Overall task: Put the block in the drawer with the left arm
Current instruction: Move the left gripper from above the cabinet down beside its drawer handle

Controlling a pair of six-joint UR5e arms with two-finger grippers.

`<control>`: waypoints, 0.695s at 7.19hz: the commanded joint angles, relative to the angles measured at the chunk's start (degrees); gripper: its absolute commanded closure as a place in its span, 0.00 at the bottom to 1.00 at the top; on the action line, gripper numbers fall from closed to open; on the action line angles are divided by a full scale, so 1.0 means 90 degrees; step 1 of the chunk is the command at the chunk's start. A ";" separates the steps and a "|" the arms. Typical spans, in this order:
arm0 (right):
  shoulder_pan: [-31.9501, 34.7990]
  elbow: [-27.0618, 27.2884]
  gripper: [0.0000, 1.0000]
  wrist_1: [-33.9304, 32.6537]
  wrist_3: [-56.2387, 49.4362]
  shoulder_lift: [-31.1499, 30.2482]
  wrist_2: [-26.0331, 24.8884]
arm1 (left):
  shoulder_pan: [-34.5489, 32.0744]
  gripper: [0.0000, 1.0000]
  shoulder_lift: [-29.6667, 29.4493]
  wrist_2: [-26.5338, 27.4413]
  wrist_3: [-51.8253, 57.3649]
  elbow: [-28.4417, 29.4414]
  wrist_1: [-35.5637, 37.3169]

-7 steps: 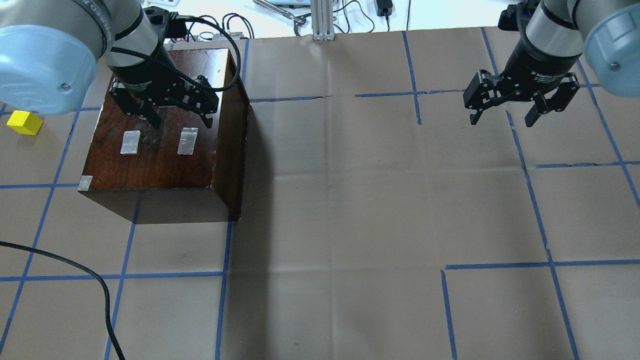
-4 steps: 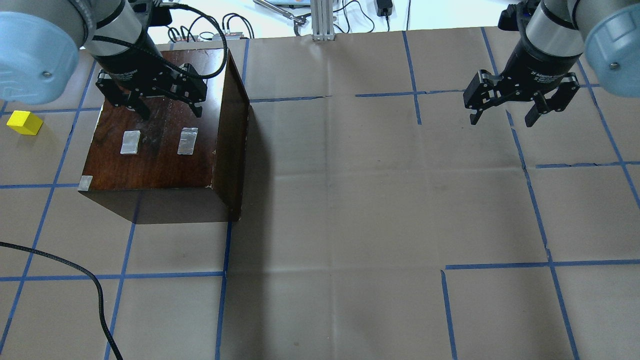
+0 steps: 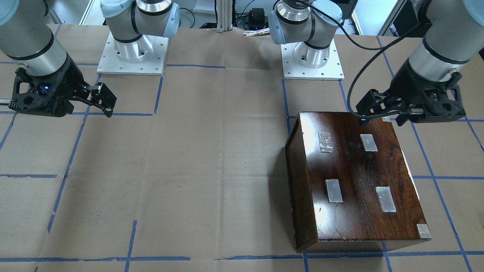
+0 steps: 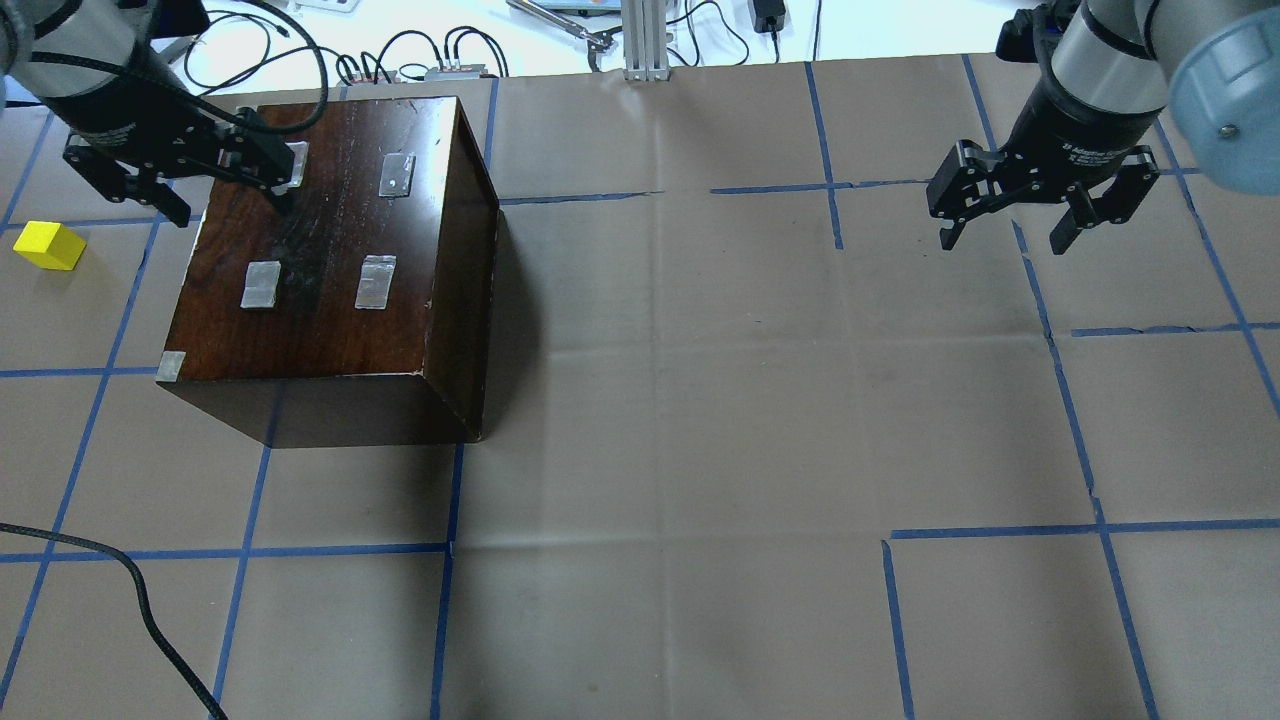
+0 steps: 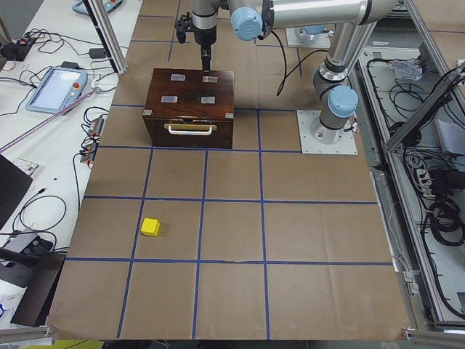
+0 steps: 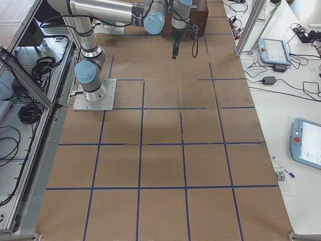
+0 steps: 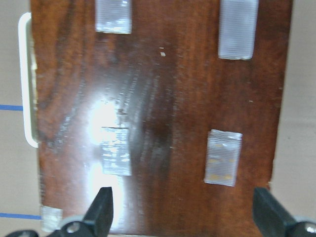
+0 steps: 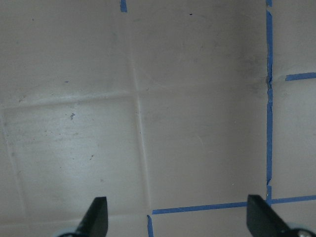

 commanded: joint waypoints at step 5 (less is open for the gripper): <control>0.0000 0.0003 0.00 0.0003 0.0000 0.0000 0.0000 | 0.2230 0.01 -0.0505 -0.1524 0.2541 0.0200 -0.0018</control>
